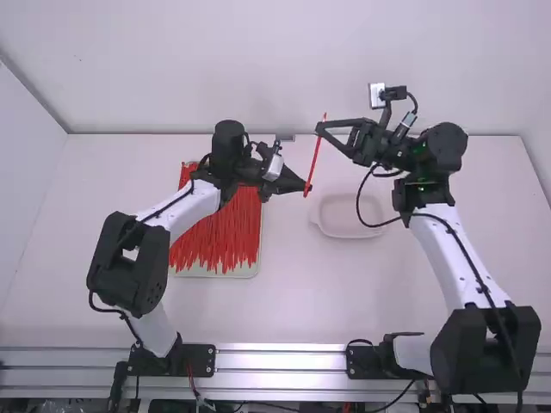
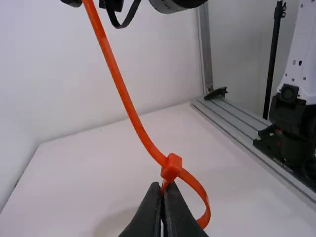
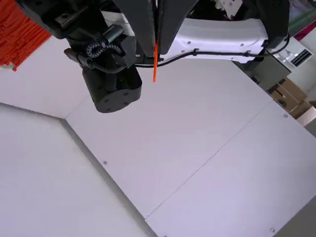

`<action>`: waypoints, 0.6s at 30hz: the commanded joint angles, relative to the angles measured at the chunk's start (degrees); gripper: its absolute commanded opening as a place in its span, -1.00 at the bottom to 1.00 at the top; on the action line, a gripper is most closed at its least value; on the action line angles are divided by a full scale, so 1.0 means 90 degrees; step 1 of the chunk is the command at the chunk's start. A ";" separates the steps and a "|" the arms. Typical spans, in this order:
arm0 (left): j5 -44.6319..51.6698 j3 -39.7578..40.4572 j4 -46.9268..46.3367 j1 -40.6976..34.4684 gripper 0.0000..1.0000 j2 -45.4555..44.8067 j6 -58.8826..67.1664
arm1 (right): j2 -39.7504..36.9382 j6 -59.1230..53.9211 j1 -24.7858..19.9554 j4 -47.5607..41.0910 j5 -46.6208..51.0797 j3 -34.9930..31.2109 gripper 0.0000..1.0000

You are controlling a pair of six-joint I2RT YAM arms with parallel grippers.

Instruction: Fasten the cable tie

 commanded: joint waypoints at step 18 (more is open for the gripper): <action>-0.0333 -0.0238 0.0529 0.0015 -0.96 0.0027 -0.0780 | -0.0092 -0.1428 -0.0551 -0.1479 -0.0770 0.0430 0.96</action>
